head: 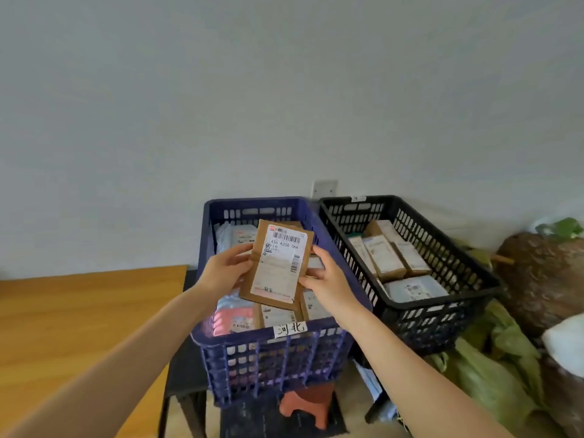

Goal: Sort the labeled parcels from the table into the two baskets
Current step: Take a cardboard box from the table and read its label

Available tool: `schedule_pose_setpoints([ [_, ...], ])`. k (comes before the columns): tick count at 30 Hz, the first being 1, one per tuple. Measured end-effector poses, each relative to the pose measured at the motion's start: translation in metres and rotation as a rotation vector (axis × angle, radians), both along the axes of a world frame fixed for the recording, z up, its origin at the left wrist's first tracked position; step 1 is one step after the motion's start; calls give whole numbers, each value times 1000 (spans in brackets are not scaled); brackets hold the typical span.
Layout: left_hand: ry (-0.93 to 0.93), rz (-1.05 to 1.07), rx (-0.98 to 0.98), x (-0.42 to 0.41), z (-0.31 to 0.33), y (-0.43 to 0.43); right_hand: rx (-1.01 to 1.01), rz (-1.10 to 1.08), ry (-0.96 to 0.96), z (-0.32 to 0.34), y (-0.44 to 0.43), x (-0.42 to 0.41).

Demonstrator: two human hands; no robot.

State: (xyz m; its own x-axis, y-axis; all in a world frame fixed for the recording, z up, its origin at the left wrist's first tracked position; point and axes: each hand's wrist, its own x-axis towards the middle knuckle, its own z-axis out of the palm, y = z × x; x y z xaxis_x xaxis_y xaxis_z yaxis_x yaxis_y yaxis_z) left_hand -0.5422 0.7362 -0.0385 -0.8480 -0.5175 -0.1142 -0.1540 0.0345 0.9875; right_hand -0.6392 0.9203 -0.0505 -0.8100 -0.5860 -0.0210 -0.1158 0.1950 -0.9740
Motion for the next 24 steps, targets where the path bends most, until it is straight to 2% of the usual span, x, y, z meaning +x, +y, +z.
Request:
schedule_pose_setpoints([
  [8, -160, 126, -104, 0, -13, -21, 58, 190, -71, -30, -38, -30],
  [24, -374, -7, -278, -24, -35, -48, 233, 286, -207, -79, -80, -60],
])
